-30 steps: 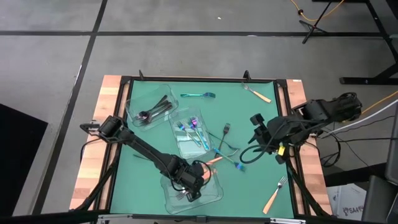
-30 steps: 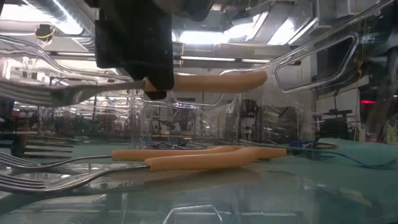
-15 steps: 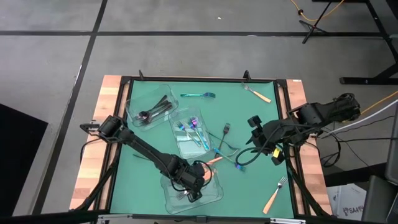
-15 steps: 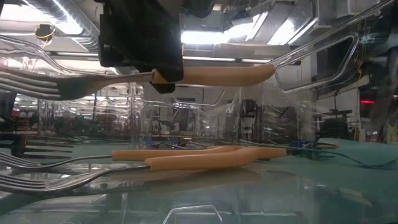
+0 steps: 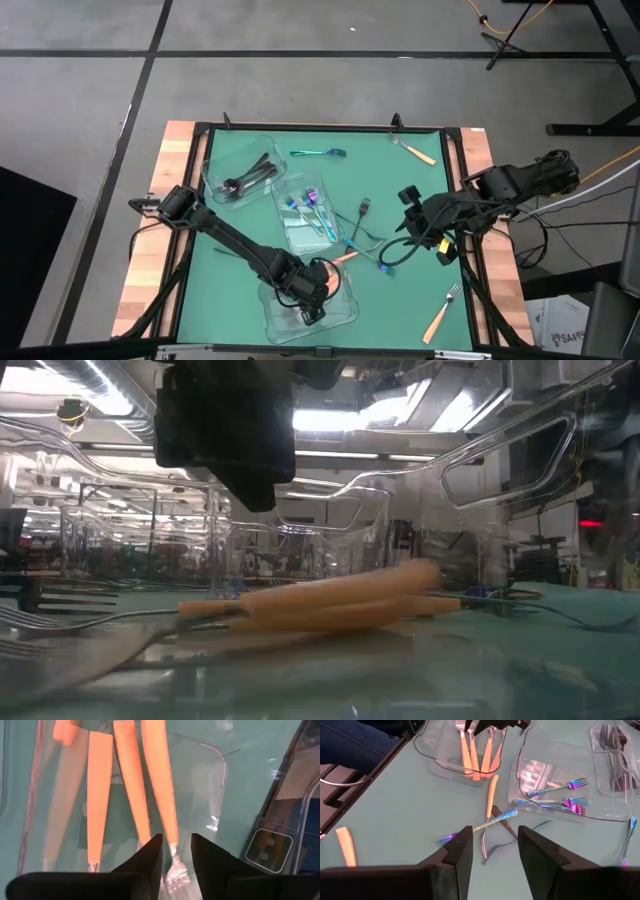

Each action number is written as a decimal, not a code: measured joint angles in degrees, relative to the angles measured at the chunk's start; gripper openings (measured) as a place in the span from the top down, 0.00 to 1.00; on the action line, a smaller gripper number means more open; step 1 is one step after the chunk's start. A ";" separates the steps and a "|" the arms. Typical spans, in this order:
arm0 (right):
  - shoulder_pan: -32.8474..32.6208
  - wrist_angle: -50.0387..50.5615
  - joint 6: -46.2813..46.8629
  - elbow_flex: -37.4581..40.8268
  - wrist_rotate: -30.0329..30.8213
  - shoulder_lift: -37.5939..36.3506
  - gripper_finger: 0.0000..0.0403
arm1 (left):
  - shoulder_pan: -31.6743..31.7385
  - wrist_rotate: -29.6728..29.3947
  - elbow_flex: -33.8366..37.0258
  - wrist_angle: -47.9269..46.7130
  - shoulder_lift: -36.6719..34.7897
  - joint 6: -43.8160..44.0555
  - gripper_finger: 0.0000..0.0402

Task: Sort silverware by color (type)
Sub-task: Put the yellow fork into the bottom transparent bin

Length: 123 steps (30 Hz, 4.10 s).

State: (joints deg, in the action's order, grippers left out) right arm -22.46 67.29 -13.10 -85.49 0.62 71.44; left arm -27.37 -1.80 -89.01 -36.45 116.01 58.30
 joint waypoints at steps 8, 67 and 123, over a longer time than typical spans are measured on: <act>0.37 -0.22 0.82 0.00 9.28 0.00 0.64 | -0.27 0.91 0.00 0.32 -1.22 -0.07 0.77; 81.77 -18.77 -11.33 13.72 -3.54 31.65 0.64 | 21.75 -5.54 20.28 -3.96 -30.82 -36.20 0.77; 61.48 -24.47 -7.67 25.68 -3.17 21.30 0.99 | 19.87 -6.12 20.59 -9.74 -43.09 -31.86 0.77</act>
State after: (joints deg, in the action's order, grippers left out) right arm 39.03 42.82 -20.78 -59.81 -2.55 92.74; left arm -7.51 -7.93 -68.42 -46.19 72.92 26.44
